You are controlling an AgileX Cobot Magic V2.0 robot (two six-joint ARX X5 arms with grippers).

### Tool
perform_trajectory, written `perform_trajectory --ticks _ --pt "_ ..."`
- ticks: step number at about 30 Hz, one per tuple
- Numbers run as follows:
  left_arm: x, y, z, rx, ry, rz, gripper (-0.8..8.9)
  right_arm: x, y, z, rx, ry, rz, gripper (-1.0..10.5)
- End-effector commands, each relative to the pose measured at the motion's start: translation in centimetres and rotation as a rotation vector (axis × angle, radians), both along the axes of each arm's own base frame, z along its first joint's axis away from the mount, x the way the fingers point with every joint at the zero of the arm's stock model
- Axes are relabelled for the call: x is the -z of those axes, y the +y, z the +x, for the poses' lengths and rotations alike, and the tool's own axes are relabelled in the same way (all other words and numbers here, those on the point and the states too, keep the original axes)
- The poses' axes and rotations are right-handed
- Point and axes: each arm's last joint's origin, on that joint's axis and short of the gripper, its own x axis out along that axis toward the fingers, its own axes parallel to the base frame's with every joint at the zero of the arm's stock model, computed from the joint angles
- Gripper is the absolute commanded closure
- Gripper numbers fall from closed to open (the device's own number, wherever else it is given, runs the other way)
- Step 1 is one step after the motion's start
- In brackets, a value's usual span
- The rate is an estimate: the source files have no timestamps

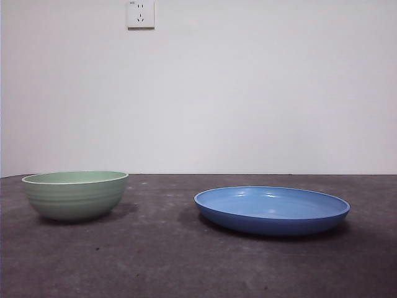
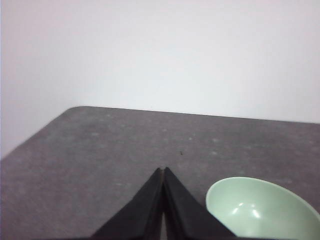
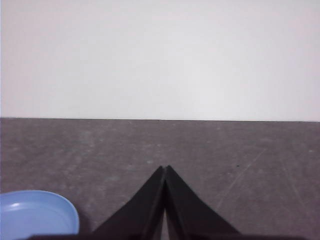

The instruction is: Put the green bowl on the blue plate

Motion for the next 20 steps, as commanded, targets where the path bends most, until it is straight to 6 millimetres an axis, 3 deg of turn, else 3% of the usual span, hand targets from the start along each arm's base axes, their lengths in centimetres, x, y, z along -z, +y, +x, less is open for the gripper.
perform_trajectory --ticks 1,6,11,20 --pt "0.1 0.0 0.0 0.007 -0.005 -0.094 8.08 0.0 0.1 0.0 -0.038 0.004 0.107 9.4" --pt "0.1 0.0 -0.1 0.008 0.047 -0.152 8.07 -0.1 0.3 0.0 -0.115 0.017 0.208 9.4" --pt "-1.6 -0.1 -0.2 0.017 0.077 -0.194 8.07 -1.5 0.3 -0.5 -0.144 0.057 0.296 9.4" --pt "-8.1 -0.8 0.8 0.110 0.119 -0.301 8.07 -7.9 0.5 -0.6 -0.171 0.178 0.383 9.4"
